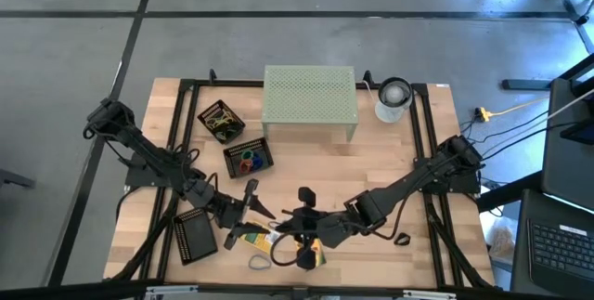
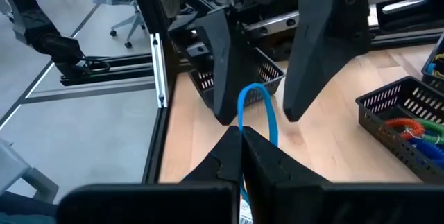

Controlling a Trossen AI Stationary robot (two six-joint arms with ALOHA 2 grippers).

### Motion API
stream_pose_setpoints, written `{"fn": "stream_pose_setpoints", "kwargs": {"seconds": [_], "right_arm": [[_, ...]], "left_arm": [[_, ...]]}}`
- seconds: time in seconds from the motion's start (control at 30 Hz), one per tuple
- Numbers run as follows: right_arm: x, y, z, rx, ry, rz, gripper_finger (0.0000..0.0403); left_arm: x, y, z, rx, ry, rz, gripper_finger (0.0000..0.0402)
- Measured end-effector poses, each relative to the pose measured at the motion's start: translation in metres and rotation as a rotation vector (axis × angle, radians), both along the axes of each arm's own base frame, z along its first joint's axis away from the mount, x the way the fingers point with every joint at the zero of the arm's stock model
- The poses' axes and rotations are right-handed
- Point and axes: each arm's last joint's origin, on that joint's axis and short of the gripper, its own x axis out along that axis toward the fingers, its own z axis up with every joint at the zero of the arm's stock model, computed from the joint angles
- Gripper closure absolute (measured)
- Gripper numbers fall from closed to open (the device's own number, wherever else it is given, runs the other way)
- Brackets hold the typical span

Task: Pick & Place Office Desk Supplies
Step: Put the blue rubber band into the top black bin

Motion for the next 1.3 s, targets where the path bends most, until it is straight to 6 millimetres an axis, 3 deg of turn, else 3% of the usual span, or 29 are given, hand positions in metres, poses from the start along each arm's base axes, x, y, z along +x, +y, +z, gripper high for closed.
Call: {"fn": "stream_pose_setpoints", "kwargs": {"seconds": [0.57, 0.93, 1.1, 1.3], "right_arm": [[0.0001, -0.0001, 0.0006, -0.003, -0.004, 0.001, 0.0397], [0.0009, -0.0016, 0.0007, 0.003, -0.004, -0.006, 0.0391], [0.0015, -0.0028, 0.0008, 0.003, -0.005, -0.009, 0.0344], [0.0009, -0.0035, 0.0023, 0.002, -0.007, -0.012, 0.0245]], "left_arm": [[0.0001, 0.0, 0.0036, 0.02, -0.044, -0.001, 0.0393], [0.0001, 0.0, 0.0036, 0.028, -0.047, -0.001, 0.0398], [0.0001, 0.0001, 0.0037, 0.027, -0.048, 0.004, 0.0398], [0.0001, 0.0003, 0.0037, 0.019, -0.045, 0.01, 0.0398]]}}
